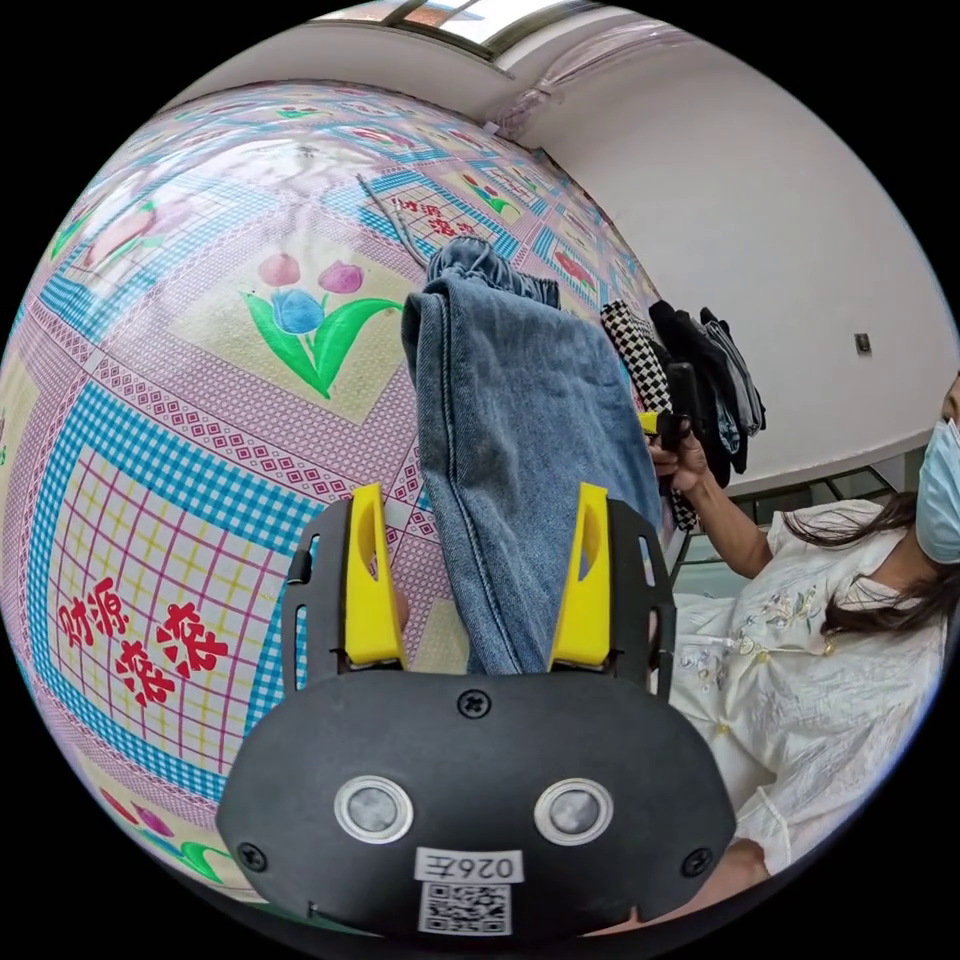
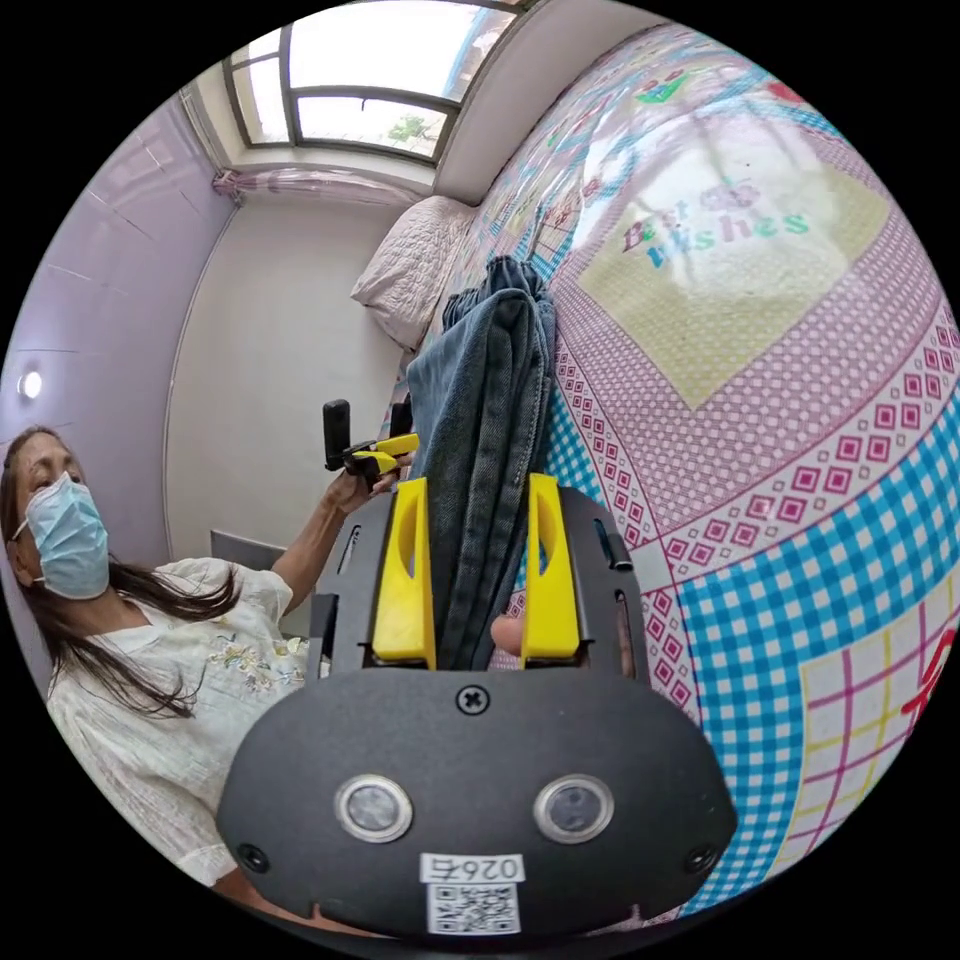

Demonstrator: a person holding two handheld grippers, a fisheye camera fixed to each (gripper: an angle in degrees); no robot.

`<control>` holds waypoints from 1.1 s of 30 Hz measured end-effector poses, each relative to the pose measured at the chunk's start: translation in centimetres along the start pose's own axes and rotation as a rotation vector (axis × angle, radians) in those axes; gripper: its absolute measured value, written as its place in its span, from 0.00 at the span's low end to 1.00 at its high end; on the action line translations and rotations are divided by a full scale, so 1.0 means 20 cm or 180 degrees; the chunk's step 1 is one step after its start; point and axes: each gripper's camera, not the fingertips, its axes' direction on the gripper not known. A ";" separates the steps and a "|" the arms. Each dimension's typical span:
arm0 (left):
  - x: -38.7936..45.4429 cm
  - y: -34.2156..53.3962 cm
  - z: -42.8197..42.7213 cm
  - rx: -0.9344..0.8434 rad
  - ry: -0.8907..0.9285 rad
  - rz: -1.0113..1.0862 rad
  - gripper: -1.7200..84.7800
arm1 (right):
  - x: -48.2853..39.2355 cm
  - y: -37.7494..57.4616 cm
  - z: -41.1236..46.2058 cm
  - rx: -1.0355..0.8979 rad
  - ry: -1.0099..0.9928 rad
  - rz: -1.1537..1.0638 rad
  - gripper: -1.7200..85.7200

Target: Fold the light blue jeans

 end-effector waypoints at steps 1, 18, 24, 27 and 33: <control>0.01 0.00 -0.03 -0.0016 0.0023 -0.0008 0.31 | 0.02 0.01 -0.03 0.0040 -0.0068 0.0040 0.17; 0.29 0.20 0.02 -0.0074 0.0067 -0.0349 0.17 | -0.11 0.08 0.10 -0.0055 0.0489 -0.0122 0.17; 0.54 0.29 0.16 -0.0137 -0.0359 -0.0166 0.17 | -0.15 0.18 0.21 -0.0162 0.0758 -0.0191 0.12; 0.63 0.30 0.26 -0.0264 -0.0460 -0.0131 0.16 | -0.16 0.19 0.33 -0.0194 0.0824 -0.0251 0.09; 0.92 0.40 0.55 -0.0229 -0.0724 -0.0144 0.10 | -0.15 0.26 0.44 -0.0191 0.0775 -0.0119 0.05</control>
